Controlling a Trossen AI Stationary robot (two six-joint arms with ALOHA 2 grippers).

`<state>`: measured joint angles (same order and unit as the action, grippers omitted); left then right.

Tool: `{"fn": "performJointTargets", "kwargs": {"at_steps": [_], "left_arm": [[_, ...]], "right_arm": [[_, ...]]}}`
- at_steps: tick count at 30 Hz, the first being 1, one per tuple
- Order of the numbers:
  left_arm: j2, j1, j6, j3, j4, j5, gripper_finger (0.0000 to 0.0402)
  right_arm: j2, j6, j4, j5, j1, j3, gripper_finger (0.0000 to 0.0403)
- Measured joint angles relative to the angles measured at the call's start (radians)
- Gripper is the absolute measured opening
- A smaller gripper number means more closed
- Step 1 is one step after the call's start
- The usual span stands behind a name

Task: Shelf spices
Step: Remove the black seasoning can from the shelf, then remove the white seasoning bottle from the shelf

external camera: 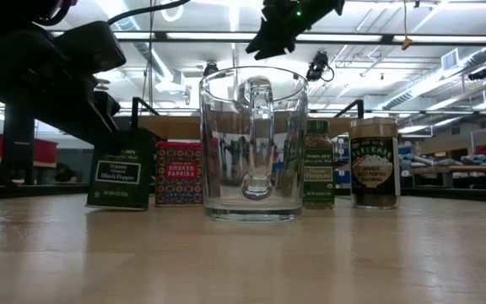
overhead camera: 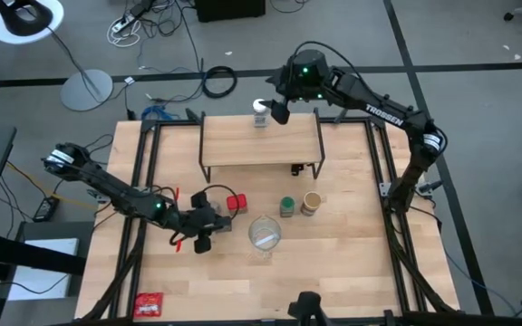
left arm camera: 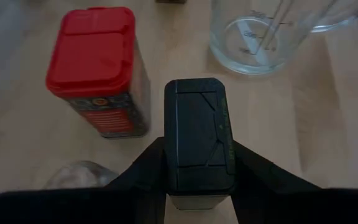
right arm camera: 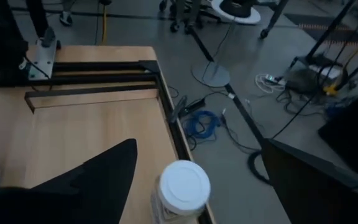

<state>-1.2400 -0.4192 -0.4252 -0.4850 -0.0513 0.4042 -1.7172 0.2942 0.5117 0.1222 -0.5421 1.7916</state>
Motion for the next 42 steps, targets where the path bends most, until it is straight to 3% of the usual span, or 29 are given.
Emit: {"fn": "performJointTargets", "kwargs": {"at_steps": [7, 18, 32, 42], "left_arm": [[0.0, 0.001, -0.015, 0.0, 0.004, 0.001, 0.019], [0.0, 0.001, -0.053, -0.012, 0.025, -0.021, 0.0197], [0.0, 0.0, 0.014, -0.214, -0.106, -0.004, 0.0198], [0.0, 0.0, 0.059, -0.3, -0.151, 0.037, 0.0198]], "right_arm": [[0.0, -0.04, 0.0, 0.074, -0.026, 0.0, 0.0336], [-0.008, -0.058, -0.004, 0.128, -0.025, 0.0, 0.0334], [-0.098, -0.061, -0.073, 0.131, -0.039, 0.0, 0.0334], [-0.117, -0.066, 0.027, 0.106, -0.073, -0.001, 0.0335]]}}
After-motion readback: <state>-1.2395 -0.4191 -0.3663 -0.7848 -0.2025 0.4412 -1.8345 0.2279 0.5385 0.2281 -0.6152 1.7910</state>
